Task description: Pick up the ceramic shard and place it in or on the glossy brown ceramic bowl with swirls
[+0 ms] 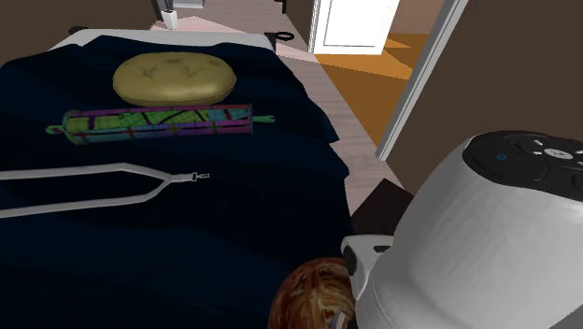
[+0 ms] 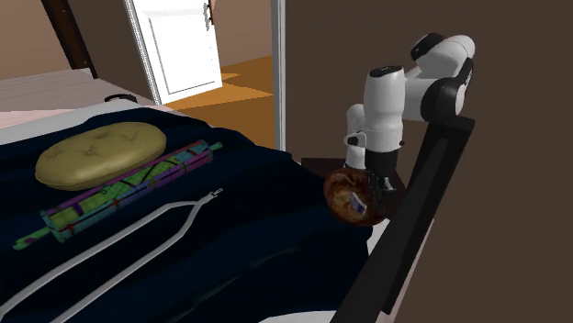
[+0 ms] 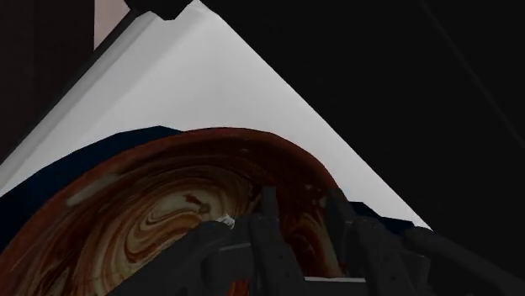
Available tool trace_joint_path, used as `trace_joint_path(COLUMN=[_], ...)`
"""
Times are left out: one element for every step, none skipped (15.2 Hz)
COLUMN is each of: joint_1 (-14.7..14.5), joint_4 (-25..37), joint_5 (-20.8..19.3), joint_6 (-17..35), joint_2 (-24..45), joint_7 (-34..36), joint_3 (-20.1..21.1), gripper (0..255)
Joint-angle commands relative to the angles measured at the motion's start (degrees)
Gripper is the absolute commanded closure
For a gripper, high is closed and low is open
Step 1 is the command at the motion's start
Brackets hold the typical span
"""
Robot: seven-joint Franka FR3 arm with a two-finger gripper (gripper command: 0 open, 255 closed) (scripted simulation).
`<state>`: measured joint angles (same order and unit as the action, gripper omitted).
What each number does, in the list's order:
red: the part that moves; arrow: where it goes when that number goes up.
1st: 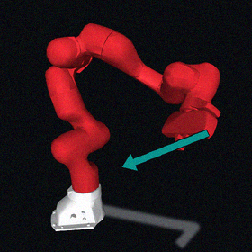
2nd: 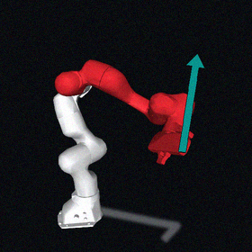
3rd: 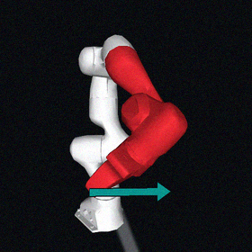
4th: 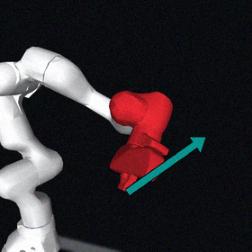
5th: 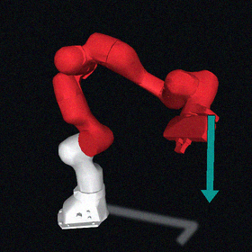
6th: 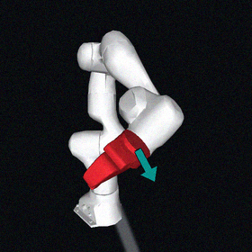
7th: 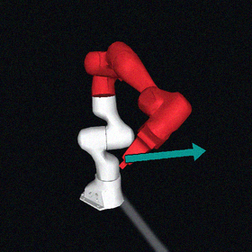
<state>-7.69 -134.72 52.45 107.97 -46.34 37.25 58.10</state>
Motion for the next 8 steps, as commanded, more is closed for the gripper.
trace_joint_path(joint_1=[0.11, 0.74, 0.96, 2.83, 3.21, 3.37, 2.99, 2.99], joint_4=[0.14, 0.97, 2.9, 4.78, 5.07, 5.44, 6.01, 6.01], joint_5=[-15.14, -15.84, -16.53, -16.53, -16.53, -16.7, -15.54, -15.53], joint_6=[-1.69, -2.25, -3.65, -2.73, -2.51, -2.72, -2.54, -2.54], joint_2=[0.18, 0.62, 0.73, 2.34, 2.65, 2.77, 2.56, 2.55], joint_7=[0.61, 0.52, 1.71, 2.48, 2.58, 2.62, 2.67, 2.67], joint_3=[2.35, 1.94, 1.58, 3.89, 4.34, 4.29, 2.48, 2.48], gripper=[255, 255, 255, 255, 255, 255, 255, 0])
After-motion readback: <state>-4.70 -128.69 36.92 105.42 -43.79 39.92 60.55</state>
